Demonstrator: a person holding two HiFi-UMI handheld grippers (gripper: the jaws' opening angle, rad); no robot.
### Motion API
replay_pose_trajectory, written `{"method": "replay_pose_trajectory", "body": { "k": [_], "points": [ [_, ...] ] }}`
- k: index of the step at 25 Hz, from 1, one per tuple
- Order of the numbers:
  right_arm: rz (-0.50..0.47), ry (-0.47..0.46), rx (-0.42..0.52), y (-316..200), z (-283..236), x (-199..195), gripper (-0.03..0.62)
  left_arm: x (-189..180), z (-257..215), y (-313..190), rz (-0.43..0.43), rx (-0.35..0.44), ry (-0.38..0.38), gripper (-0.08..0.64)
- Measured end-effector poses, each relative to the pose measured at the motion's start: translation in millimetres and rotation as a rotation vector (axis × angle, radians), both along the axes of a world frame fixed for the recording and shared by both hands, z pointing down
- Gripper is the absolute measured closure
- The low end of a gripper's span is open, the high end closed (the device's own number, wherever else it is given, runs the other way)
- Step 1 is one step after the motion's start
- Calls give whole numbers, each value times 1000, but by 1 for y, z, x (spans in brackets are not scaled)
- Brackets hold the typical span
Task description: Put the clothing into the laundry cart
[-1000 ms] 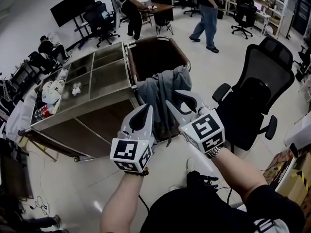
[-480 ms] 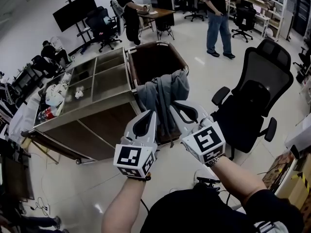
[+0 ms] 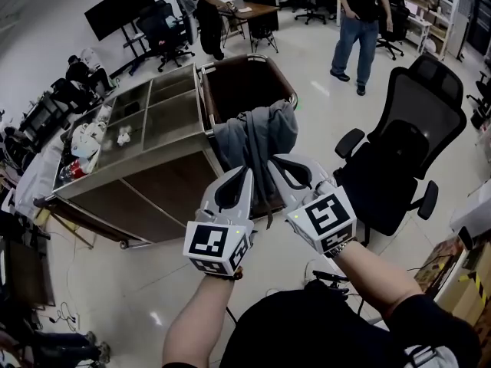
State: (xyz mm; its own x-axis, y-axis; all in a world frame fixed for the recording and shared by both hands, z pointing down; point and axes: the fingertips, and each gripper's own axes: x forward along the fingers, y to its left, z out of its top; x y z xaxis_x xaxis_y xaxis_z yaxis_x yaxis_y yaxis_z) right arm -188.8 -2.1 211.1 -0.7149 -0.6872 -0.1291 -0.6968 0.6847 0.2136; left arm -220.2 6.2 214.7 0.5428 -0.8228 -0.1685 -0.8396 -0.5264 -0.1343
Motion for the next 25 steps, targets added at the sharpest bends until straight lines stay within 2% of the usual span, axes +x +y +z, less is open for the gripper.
{"method": "replay_pose_trajectory", "body": {
  "k": [25],
  "points": [
    [10,8,0,2,8,0,592,4,10,1,3,-15,-4,558]
  ]
}}
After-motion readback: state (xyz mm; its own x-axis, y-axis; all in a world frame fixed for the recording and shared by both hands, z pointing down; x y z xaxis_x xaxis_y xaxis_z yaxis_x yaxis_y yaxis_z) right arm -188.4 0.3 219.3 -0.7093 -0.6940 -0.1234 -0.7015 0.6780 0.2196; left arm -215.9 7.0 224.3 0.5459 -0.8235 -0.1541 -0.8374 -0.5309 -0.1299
